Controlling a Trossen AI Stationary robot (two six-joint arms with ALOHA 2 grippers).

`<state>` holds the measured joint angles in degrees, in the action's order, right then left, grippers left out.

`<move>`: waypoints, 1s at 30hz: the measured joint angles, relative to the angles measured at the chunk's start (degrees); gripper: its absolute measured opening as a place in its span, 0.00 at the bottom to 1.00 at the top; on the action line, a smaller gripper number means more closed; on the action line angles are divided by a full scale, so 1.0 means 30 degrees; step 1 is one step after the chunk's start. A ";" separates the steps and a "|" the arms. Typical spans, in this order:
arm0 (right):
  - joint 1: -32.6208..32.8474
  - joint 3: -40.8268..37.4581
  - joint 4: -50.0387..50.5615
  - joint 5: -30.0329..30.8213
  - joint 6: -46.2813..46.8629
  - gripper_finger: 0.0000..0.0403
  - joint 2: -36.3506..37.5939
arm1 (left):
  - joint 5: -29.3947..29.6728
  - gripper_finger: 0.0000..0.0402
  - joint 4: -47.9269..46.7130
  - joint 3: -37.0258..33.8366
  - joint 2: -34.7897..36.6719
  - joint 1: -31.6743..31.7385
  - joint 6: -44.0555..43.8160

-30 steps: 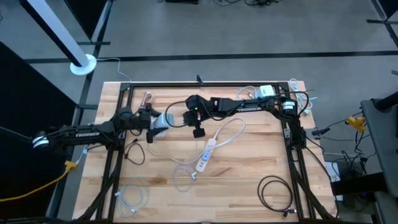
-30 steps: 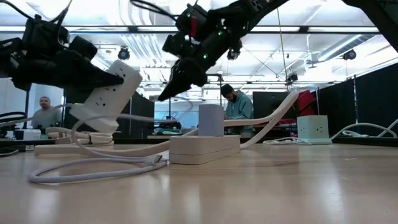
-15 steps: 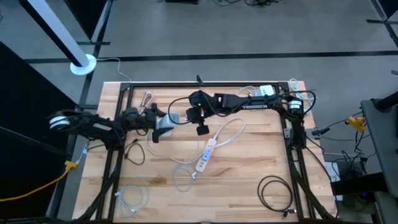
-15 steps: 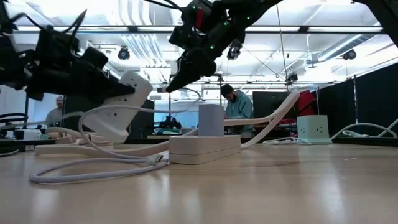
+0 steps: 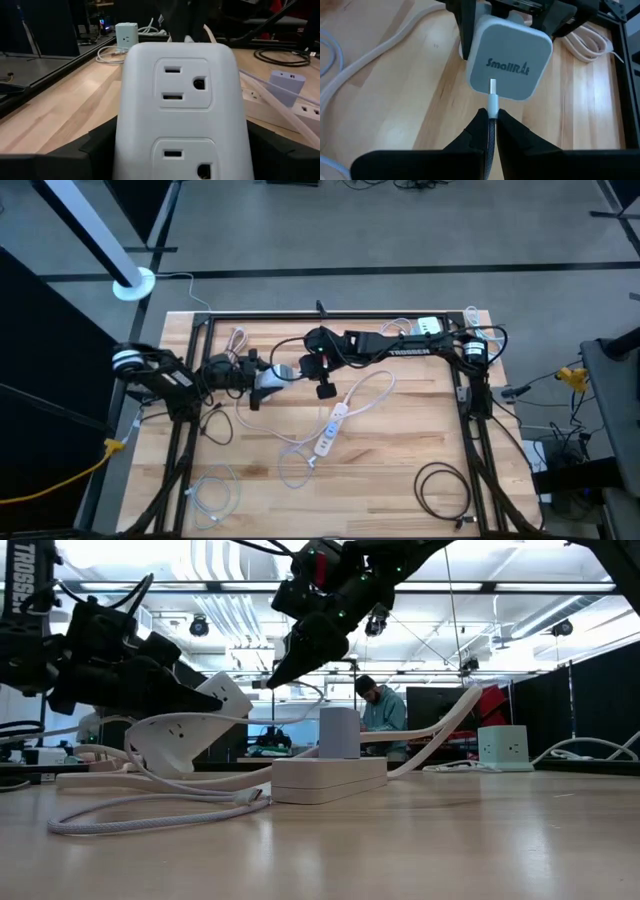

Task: Insert USB
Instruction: Insert the purple charger cable into the white outlet extension

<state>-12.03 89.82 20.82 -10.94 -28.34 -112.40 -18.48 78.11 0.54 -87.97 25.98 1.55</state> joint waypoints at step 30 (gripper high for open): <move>-0.0117 -0.0035 -0.0507 0.1135 -0.0564 0.03 -0.1665 | -0.1216 0.73 0.3527 -0.0002 0.0511 -0.1347 -0.1372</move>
<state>-12.38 89.72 19.30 -7.54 -30.03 -117.39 -22.13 88.69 0.53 -86.43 21.93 -2.57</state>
